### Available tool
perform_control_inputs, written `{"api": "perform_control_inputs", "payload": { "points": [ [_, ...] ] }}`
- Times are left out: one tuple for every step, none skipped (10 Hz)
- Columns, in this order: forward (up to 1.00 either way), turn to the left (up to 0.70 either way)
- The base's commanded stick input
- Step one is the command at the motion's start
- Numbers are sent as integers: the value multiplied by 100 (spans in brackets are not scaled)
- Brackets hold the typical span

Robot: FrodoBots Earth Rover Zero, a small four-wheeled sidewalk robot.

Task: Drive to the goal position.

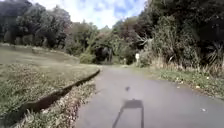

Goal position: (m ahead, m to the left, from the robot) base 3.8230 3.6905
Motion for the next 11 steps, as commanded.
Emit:
{"api": "perform_control_inputs", "payload": {
  "points": [
    [70,0],
    [70,0],
    [70,0],
    [70,0],
    [70,0],
    [70,0],
    [70,0],
    [70,0],
    [70,0],
    [70,0],
    [70,0]
  ]
}}
